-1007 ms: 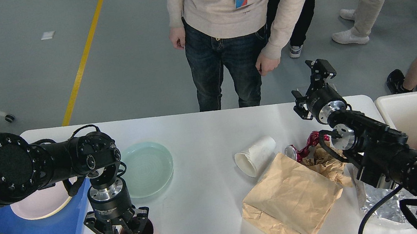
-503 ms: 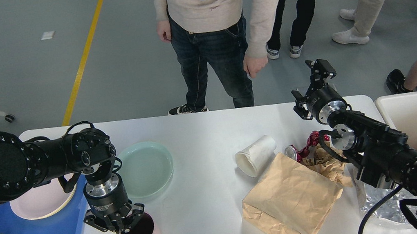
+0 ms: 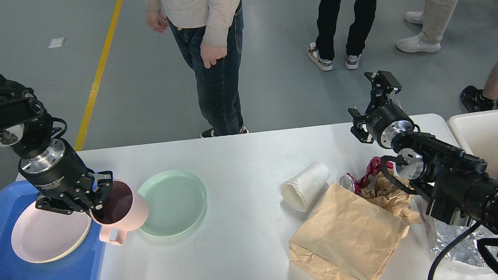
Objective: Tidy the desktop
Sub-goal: 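Carry the pink mug into the blue tray and release it, then lift the left gripper and move it toward the pale green plate, then grasp the rim of the pale green plate with the left gripper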
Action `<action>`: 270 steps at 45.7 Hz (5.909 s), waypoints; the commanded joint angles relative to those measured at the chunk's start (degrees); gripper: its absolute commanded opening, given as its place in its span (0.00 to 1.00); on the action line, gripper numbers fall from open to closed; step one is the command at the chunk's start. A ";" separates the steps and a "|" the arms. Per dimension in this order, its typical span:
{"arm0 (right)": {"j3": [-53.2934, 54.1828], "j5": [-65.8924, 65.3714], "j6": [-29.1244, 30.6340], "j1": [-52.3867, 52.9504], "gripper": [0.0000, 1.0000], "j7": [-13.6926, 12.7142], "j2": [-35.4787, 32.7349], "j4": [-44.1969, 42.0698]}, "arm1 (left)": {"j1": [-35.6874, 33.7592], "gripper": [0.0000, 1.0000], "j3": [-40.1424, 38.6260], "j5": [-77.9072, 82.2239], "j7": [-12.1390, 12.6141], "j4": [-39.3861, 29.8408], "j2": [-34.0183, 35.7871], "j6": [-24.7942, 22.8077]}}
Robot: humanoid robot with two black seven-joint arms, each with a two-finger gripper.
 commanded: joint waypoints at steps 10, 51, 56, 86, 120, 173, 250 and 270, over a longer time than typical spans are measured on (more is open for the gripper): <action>0.00 0.00 0.00 0.00 1.00 0.00 0.00 0.00 | 10.34 0.00 3.85 0.84 0.04 4.87 8.77 0.01; 0.00 0.00 0.00 0.00 1.00 0.00 0.00 0.00 | 24.94 0.00 3.07 0.57 -0.04 17.36 7.01 0.01; 0.00 0.00 0.00 0.00 1.00 0.00 0.00 0.00 | 24.94 0.02 3.07 0.57 0.04 17.36 7.01 0.01; 0.00 0.00 0.00 0.00 1.00 0.00 0.00 0.00 | 23.36 0.78 3.86 0.75 -0.22 17.27 7.28 0.01; 0.00 0.00 0.00 0.00 1.00 0.00 0.00 0.00 | -8.53 0.94 26.44 -0.31 -16.65 12.09 -2.29 0.01; 0.00 0.00 0.00 0.00 1.00 0.00 0.00 0.00 | 28.63 0.95 4.30 -0.83 -11.40 34.50 -18.30 18.53; 0.00 0.00 0.00 0.00 1.00 0.00 0.00 0.09 | 36.10 0.56 -12.23 -0.92 4.53 36.17 -17.86 17.92; 0.00 0.00 0.00 0.00 1.00 0.00 0.00 0.00 | 36.54 0.30 -12.40 -0.92 4.61 36.08 -17.86 10.27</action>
